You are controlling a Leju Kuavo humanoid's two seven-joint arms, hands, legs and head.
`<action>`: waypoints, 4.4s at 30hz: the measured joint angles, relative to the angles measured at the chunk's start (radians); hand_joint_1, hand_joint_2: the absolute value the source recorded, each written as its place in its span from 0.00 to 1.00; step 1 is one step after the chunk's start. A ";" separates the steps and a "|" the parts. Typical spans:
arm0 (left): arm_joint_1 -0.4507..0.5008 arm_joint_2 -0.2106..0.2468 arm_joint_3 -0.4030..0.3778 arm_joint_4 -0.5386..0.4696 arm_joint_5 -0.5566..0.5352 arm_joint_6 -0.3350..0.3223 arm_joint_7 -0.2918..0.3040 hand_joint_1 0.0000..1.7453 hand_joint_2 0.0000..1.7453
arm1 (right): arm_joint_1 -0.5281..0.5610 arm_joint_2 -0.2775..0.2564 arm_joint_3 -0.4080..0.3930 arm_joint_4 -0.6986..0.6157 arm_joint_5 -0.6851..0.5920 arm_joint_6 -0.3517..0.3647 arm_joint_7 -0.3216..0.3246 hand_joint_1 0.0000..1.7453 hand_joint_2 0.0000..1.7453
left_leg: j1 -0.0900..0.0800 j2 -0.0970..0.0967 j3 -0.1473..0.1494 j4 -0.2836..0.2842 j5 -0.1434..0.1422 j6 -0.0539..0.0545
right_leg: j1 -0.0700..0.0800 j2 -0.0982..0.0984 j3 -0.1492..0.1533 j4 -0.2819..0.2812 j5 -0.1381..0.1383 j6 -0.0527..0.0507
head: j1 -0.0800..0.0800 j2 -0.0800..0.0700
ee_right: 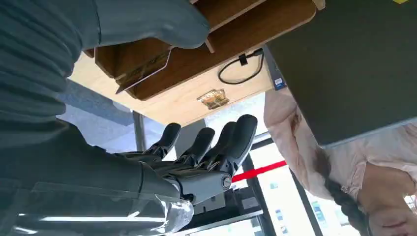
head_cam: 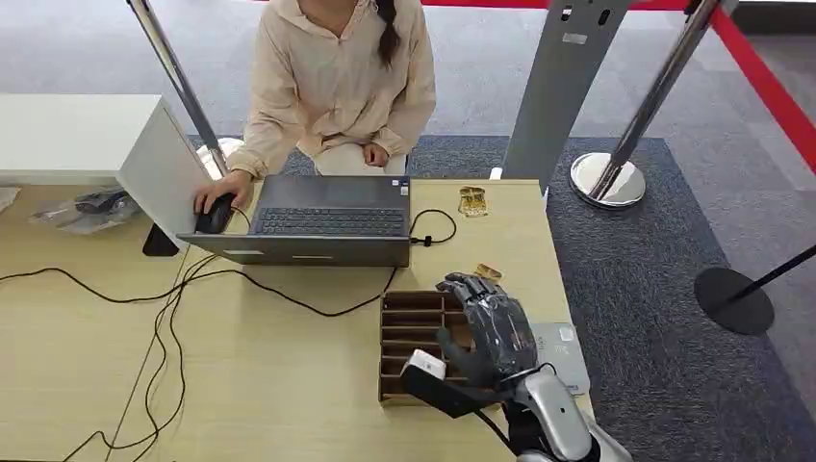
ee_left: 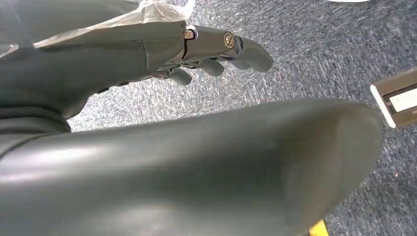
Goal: Pass the card to the sensor for recognition and then transmit it.
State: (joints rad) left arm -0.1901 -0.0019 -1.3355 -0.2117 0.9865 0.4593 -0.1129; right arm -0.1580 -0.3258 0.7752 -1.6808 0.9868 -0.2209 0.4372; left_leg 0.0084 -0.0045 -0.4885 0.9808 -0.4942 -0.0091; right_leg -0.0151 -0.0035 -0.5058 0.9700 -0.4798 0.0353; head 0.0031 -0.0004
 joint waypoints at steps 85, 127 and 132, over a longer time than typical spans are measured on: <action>-0.019 -0.024 -0.003 0.000 -0.012 -0.008 0.003 0.00 0.00 | -0.015 0.064 -0.023 0.173 0.056 -0.043 0.000 0.37 1.00 | 0.000 0.000 0.000 0.000 0.000 0.000 | 0.000 0.000 -0.001 0.000 0.000 0.000 | 0.000 0.000; 0.014 0.137 -0.095 0.001 0.010 -0.419 0.739 0.00 0.00 | -0.124 0.121 -0.006 0.229 0.039 0.057 -0.039 0.31 1.00 | 0.001 0.000 -0.001 0.000 0.000 0.000 | 0.001 0.000 -0.002 0.000 0.000 -0.001 | 0.000 0.000; 0.018 0.135 -0.095 0.001 0.016 -0.400 0.739 0.00 0.00 | -0.111 0.079 -0.033 0.211 0.035 0.053 -0.010 0.31 1.00 | 0.001 0.000 -0.001 0.000 0.000 0.000 | 0.001 0.000 -0.002 0.000 0.000 -0.001 | 0.000 0.000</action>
State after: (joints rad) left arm -0.1720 0.1328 -1.4301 -0.2106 1.0025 0.0591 0.6256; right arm -0.2689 -0.2465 0.7423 -1.4698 1.0220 -0.1682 0.4273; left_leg 0.0093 -0.0045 -0.4899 0.9809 -0.4940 -0.0094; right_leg -0.0143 -0.0035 -0.5076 0.9702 -0.4801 0.0348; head 0.0031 -0.0004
